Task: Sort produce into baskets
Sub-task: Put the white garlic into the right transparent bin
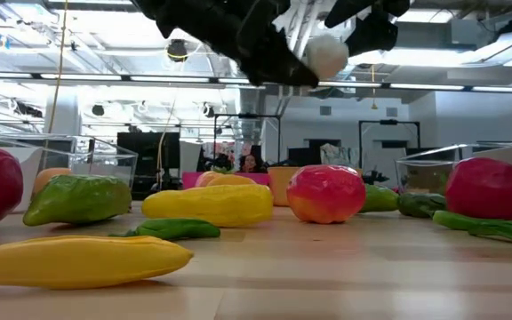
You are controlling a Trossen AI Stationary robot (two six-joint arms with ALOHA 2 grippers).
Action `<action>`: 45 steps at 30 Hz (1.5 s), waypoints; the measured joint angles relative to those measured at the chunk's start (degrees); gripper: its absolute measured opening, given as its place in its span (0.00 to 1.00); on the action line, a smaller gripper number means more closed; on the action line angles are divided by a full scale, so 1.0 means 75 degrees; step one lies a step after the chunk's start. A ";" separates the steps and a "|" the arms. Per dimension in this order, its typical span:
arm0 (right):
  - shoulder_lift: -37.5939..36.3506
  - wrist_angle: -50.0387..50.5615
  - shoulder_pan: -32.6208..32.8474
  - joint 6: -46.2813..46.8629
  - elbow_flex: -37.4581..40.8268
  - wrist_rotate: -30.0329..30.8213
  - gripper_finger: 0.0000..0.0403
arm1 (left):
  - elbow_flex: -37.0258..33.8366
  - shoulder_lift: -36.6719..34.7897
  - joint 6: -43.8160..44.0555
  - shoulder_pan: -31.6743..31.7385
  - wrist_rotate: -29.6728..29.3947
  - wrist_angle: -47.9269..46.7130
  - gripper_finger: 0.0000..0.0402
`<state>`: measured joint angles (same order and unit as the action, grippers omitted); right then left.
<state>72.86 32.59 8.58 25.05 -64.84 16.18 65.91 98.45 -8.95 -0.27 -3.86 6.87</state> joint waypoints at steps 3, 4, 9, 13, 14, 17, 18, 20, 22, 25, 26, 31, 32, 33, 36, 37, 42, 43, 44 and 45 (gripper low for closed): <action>0.0000 -0.0033 0.0000 -0.0001 0.0000 0.0029 0.96 | 0.0000 0.0000 0.0006 0.0000 0.0000 0.0383 0.07; 0.0000 -0.0031 0.0000 -0.0001 0.0000 0.0032 0.96 | 0.0000 0.0000 0.0011 0.0000 0.0000 0.0499 0.07; 0.0000 -0.0034 0.0000 -0.0001 0.0000 0.0035 0.96 | 0.0000 0.0000 0.0012 0.0000 0.0003 0.0985 0.07; 0.0000 -0.0037 0.0000 -0.0007 0.0000 0.0040 0.95 | 0.0000 0.0000 -0.0059 0.0000 0.0003 0.1269 0.07; 0.0000 -0.0037 0.0000 -0.0007 0.0000 0.0043 0.94 | -0.0001 0.0000 -0.0056 0.0000 0.0003 0.1313 0.07; 0.0000 -0.0039 0.0000 -0.0007 0.0000 0.0044 0.88 | 0.0000 0.0000 -0.0053 0.0000 0.0003 0.1369 0.07; 0.0000 -0.0039 0.0000 -0.0007 0.0000 0.0044 0.85 | -0.0003 0.0000 -0.0053 0.0000 0.0000 0.1367 0.07; 0.0000 -0.0048 0.0000 -0.0007 0.0000 0.0044 0.80 | -0.0001 0.0000 -0.0050 0.0000 -0.0003 0.1364 0.07; 0.0000 -0.0101 0.0000 -0.0013 0.0000 0.0041 0.74 | 0.0000 0.0000 -0.0123 0.0000 -0.0005 0.1366 0.07; 0.0000 -0.0210 0.0000 -0.0026 0.0000 0.0041 0.68 | 0.0000 0.0000 -0.0185 0.0000 -0.0007 0.1367 0.07; 0.0000 -0.0224 0.0000 -0.0026 0.0000 0.0041 0.66 | 0.0000 -0.0003 -0.0187 0.0000 -0.0008 0.1367 0.07; 0.0000 -0.0240 0.0000 -0.0022 0.0000 0.0044 0.62 | -0.0001 -0.0003 -0.0207 0.0000 -0.0003 0.1364 0.13; 0.0000 -0.0270 0.0000 -0.0022 0.0000 0.0044 0.62 | 0.0000 -0.0003 -0.0206 0.0000 -0.0002 0.1361 0.15; 0.0000 -0.0292 0.0000 -0.0022 0.0000 0.0045 0.62 | 0.0000 -0.0003 -0.0198 0.0000 0.0000 0.1359 0.18; 0.0000 -0.0287 -0.0021 -0.0018 0.0000 0.0055 0.62 | -0.0001 -0.0003 -0.0177 -0.0006 0.0010 0.1344 0.27; 0.0000 -0.0278 -0.0041 -0.0009 0.0000 0.0055 0.61 | -0.0003 -0.0003 -0.0155 -0.0006 0.0015 0.1344 0.30; -0.0029 -0.0257 -0.0294 -0.0001 0.0000 0.0044 0.61 | -0.0003 -0.0003 0.0341 0.0017 -0.0009 0.1305 0.41; -0.0055 -0.0241 -0.0376 -0.0001 0.0000 0.0033 0.61 | -0.0002 -0.0033 0.0359 0.0045 -0.0009 0.1222 0.43; -0.0084 -0.0229 -0.0461 -0.0004 0.0000 0.0028 0.61 | -0.0003 -0.0068 0.0367 0.0070 -0.0016 0.1076 0.45; -0.0133 -0.0212 -0.0549 -0.0004 0.0000 0.0018 0.61 | 0.0000 -0.0091 0.0370 0.0099 -0.0038 0.0967 0.46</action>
<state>71.87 31.00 4.46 25.02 -64.84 16.32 65.91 97.78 -6.17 0.47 -4.15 14.13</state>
